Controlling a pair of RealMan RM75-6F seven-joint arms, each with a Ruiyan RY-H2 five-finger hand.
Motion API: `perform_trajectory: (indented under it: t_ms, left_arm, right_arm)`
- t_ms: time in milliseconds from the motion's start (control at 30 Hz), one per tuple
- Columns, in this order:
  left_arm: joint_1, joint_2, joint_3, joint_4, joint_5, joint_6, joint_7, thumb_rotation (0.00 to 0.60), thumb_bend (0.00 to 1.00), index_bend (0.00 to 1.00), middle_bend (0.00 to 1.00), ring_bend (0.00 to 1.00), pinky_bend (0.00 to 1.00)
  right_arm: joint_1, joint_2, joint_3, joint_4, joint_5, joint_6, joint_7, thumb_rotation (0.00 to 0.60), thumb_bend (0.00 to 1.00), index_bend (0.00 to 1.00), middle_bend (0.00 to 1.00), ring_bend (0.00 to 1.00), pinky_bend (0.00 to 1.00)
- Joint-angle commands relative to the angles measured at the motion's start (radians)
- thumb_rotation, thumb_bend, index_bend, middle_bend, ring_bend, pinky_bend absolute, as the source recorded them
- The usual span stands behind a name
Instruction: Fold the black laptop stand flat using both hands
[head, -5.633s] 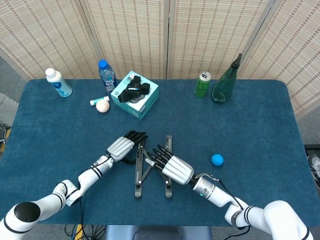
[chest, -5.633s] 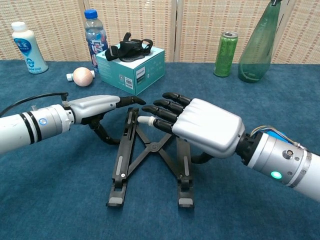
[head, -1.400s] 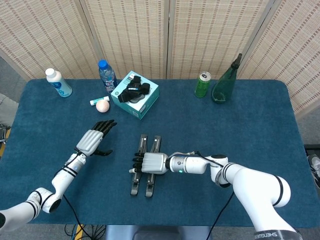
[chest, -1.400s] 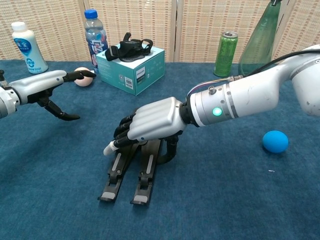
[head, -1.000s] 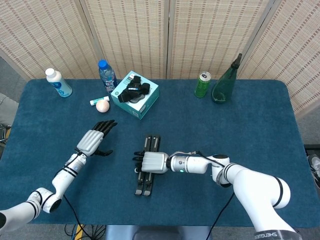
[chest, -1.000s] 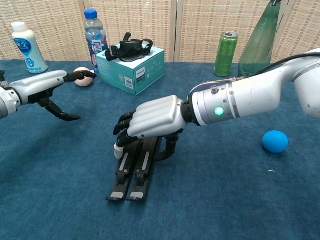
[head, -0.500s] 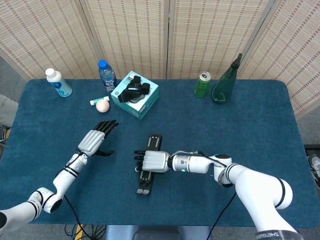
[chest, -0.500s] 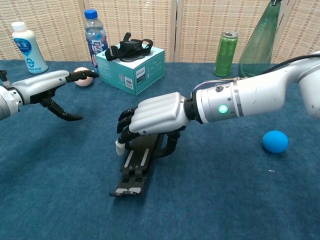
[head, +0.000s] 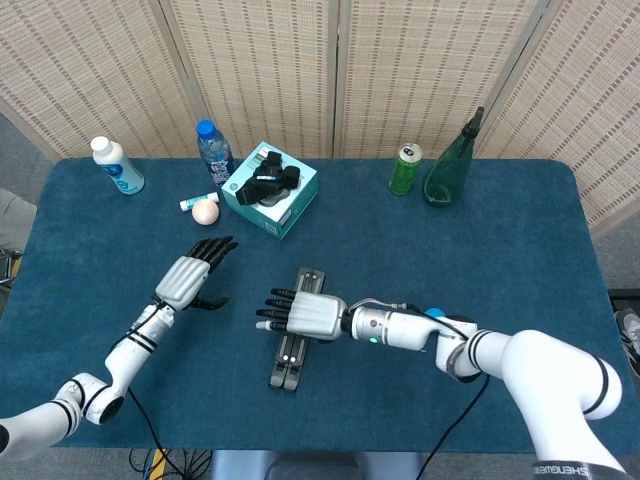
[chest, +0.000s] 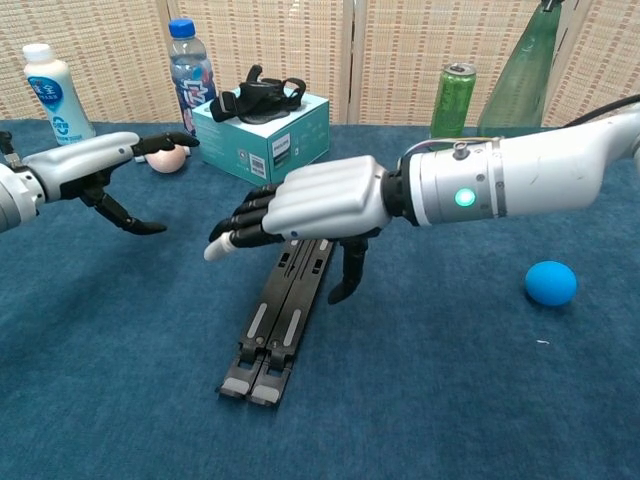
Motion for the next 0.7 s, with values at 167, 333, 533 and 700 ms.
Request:
perform_trajectory:
  t_ms: [167,333,533,700]
  left_arm:
    - [0.006,0.034,-0.015,-0.033,-0.008,0.022,0.026,0.600,0.19,0.00,0.00,0.00,0.00]
    - [0.016,0.074,-0.027,-0.073,-0.017,0.046,0.072,0.600,0.19,0.00,0.00,0.00,0.00]
    - [0.049,0.134,-0.039,-0.138,-0.052,0.072,0.157,0.600,0.19,0.00,0.00,0.00,0.00]
    - [0.105,0.189,-0.042,-0.203,-0.105,0.102,0.239,0.600,0.19,0.00,0.00,0.00,0.00]
  right_arm:
    - [-0.112,0.160,0.072,-0.175,0.130,0.055,-0.164,0.600,0.09,0.00,0.00,0.00,0.00]
    - [-0.226,0.303,0.101,-0.338,0.245,0.116,-0.304,0.600,0.12,0.00,0.00,0.00,0.00]
    - [-0.375,0.444,0.112,-0.509,0.389,0.209,-0.448,0.600,0.14,0.00,0.02,0.00,0.00]
    - [-0.502,0.517,0.101,-0.590,0.459,0.304,-0.498,0.600,0.14,0.00,0.03,0.00,0.00]
